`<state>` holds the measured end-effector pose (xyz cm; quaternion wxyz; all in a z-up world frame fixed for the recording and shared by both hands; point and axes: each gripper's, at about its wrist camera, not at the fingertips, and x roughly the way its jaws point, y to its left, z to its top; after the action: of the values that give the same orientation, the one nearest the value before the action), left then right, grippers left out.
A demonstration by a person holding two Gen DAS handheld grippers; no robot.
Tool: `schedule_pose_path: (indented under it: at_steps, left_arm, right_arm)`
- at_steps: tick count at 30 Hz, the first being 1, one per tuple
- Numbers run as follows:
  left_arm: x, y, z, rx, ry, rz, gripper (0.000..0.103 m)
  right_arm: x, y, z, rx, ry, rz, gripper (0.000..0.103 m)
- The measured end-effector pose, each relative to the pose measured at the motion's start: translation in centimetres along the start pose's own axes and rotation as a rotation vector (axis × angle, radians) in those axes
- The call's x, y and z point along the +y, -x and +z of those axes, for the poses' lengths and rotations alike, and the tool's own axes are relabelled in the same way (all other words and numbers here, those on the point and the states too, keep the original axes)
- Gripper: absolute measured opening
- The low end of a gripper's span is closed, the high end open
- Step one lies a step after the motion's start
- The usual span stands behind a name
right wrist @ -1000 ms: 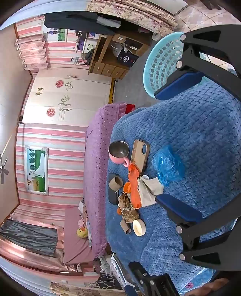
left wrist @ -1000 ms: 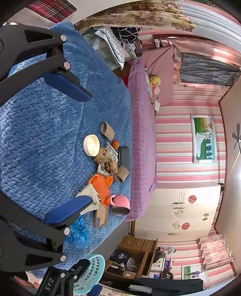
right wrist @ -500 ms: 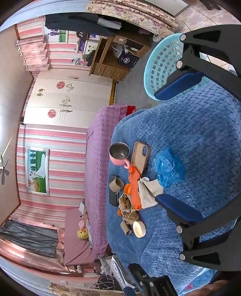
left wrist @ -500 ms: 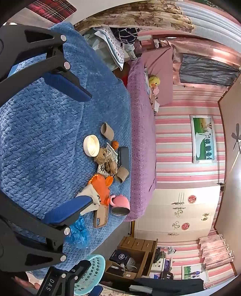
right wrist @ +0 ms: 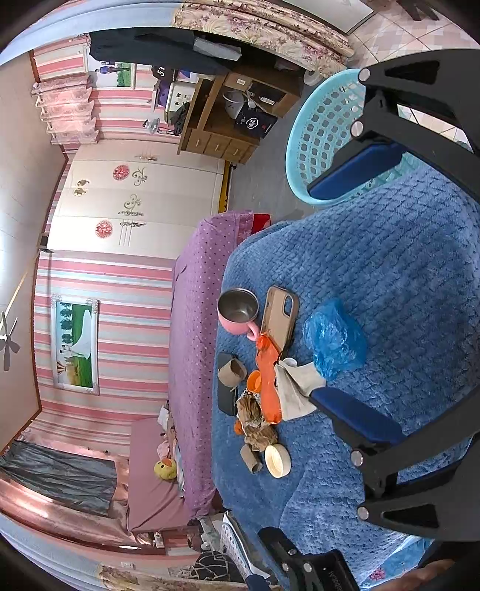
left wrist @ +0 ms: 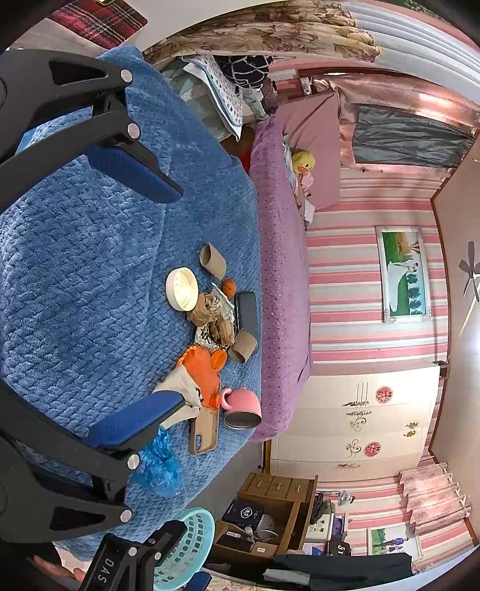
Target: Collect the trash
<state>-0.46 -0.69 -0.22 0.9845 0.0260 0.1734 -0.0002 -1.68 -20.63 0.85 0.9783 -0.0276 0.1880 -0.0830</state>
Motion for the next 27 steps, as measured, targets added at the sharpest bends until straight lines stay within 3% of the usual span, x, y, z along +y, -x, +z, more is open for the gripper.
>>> schedule_pose_path:
  at_steps: [27]
  left_arm:
    - [0.01, -0.01, -0.02, 0.000, 0.002, -0.003, 0.098]
  right_arm:
    - [0.05, 0.11, -0.23, -0.006, 0.009, -0.013, 0.099]
